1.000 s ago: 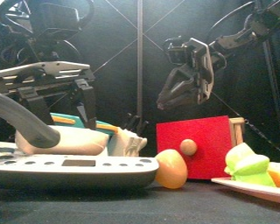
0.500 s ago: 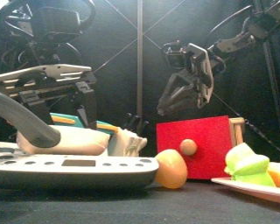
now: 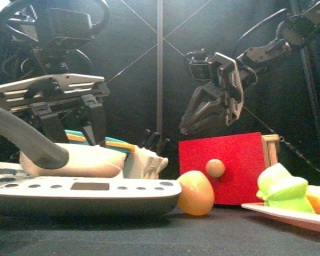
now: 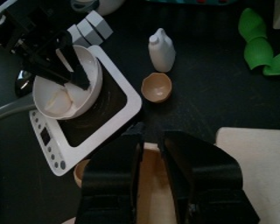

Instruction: Grab egg half

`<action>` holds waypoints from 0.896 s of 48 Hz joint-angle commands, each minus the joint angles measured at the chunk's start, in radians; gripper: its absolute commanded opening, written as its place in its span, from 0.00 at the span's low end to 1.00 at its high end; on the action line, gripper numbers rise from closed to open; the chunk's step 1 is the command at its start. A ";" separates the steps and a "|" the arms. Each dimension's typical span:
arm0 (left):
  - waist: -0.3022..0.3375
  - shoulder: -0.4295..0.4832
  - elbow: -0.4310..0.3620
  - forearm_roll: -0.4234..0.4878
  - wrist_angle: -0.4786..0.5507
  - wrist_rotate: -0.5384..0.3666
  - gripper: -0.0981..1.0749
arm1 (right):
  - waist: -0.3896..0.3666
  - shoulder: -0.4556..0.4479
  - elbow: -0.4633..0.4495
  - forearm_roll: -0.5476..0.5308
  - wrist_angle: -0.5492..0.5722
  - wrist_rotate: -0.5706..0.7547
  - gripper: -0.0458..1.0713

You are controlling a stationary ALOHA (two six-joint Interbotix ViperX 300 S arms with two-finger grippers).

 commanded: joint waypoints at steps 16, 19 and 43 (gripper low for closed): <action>-0.003 -0.060 -0.017 -0.006 0.006 -0.005 0.74 | -0.006 -0.009 -0.020 0.005 -0.005 0.002 0.59; -0.003 -0.074 -0.015 -0.015 0.011 -0.005 0.74 | -0.006 -0.009 -0.020 0.003 -0.005 0.000 0.59; -0.003 -0.103 0.000 -0.040 0.005 -0.006 0.74 | -0.014 -0.011 -0.020 0.003 -0.005 0.000 0.59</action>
